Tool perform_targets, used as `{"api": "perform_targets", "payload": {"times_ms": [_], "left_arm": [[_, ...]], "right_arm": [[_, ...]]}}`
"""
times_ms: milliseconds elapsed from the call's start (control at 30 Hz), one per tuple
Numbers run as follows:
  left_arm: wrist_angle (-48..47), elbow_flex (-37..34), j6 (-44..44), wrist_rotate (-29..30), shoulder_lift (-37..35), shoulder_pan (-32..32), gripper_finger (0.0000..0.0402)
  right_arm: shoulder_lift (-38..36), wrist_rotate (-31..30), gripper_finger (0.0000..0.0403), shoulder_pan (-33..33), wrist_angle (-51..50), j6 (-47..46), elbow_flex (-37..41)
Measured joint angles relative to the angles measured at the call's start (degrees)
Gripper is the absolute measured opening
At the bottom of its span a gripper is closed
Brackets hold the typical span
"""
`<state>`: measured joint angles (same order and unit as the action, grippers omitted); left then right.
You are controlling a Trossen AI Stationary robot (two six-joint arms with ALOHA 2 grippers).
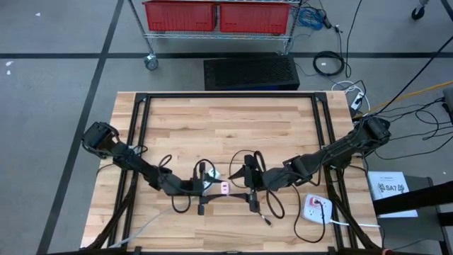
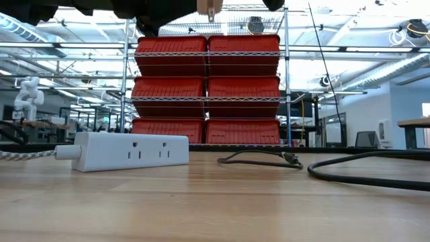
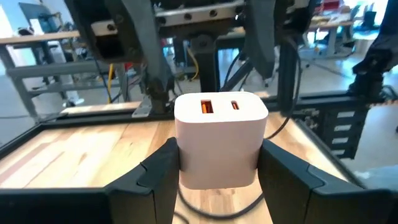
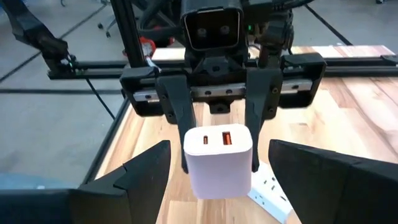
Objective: Insert USB
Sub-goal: Insert the pink charger adapter into the left white outlet extension
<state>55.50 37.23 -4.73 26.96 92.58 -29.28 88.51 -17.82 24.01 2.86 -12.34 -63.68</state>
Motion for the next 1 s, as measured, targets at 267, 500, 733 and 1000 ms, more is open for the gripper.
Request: {"api": "perform_targets", "payload": {"times_ms": [267,500,733,1000], "left_arm": [[-3.87,-0.02,1.49,3.16,0.0,0.02,0.0186],[-3.83,-0.02,1.5,3.19,0.0,0.02,0.0186],[-3.82,-0.02,1.52,3.28,0.0,0.02,0.0186],[-3.8,-0.02,1.52,3.28,0.0,0.02,0.0186]], "right_arm": [[0.0,-0.01,0.0263,-0.04,-3.7,0.0,0.07],[0.0,-0.01,0.0263,-0.04,-4.46,0.0,0.07],[0.0,-1.46,0.0263,-0.03,-4.83,3.61,0.07],[0.0,-3.41,0.0263,-0.04,-4.95,6.21,0.07]]}}
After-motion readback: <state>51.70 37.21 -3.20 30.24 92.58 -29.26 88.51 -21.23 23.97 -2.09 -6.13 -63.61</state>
